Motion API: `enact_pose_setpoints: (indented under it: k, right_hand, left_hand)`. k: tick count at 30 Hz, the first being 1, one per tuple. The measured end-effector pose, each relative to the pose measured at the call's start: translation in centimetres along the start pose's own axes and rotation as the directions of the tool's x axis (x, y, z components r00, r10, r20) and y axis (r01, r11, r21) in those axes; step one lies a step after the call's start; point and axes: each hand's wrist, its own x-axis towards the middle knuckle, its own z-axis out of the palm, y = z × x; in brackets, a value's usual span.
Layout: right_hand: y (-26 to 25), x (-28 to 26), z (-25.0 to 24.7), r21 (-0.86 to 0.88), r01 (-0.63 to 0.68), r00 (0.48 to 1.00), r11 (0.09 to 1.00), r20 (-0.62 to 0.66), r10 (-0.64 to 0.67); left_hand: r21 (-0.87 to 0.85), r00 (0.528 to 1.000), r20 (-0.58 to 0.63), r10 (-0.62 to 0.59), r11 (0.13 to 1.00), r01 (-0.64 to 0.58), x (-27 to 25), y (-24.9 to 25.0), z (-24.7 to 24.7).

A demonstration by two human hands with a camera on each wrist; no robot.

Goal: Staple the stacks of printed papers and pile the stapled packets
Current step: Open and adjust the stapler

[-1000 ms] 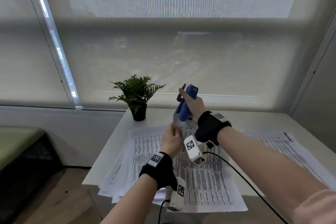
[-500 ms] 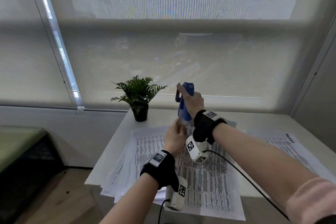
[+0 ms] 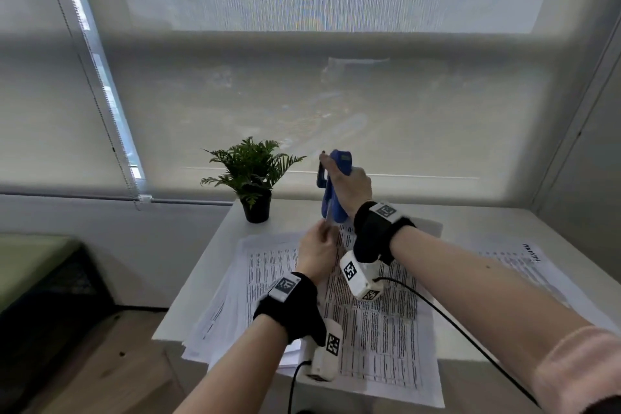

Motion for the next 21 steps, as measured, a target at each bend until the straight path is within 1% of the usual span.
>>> enact_pose_setpoints:
  k: [3, 7, 10, 14, 16, 19, 21]
  right_hand:
    - [-0.1, 0.2, 0.4, -0.014, 0.018, 1.0, 1.0, 0.003, -0.018]
    - [-0.2, 0.4, 0.6, -0.044, 0.025, 1.0, 0.999, -0.002, -0.026]
    - [-0.4, 0.5, 0.8, -0.084, 0.051, 0.999, 0.995, 0.01, -0.051]
    - [-0.5, 0.7, 1.1, -0.116, 0.07, 0.998, 0.991, 0.003, -0.07]
    - [-0.4, 0.8, 1.2, -0.119, 0.08, 0.997, 0.99, -0.009, -0.081]
    - [-0.3, 0.8, 1.2, -0.134, 0.099, 0.995, 0.986, -0.008, -0.101]
    - [-0.3, 0.8, 1.1, -0.135, 0.107, 0.994, 0.985, -0.006, -0.109]
  left_hand:
    - [0.011, 1.0, 0.003, 0.018, 1.0, -0.018, -0.3, 0.6, -0.4]
    - [0.034, 1.0, -0.012, 0.001, 0.999, 0.0, -0.1, 0.4, -0.6]
    - [-0.012, 1.0, 0.006, 0.014, 1.0, -0.014, 0.1, 0.1, -0.4]
    - [-0.093, 1.0, 0.012, -0.021, 0.995, 0.022, 1.0, -1.7, 0.2]
    - [-0.117, 0.999, 0.027, -0.031, 0.992, 0.034, 0.4, -0.6, -0.2]
    - [-0.219, 0.997, 0.074, -0.037, 0.974, 0.053, -0.9, 1.9, -1.2]
    - [-0.222, 0.998, 0.054, 0.01, 0.975, 0.003, -0.7, 2.6, -1.8]
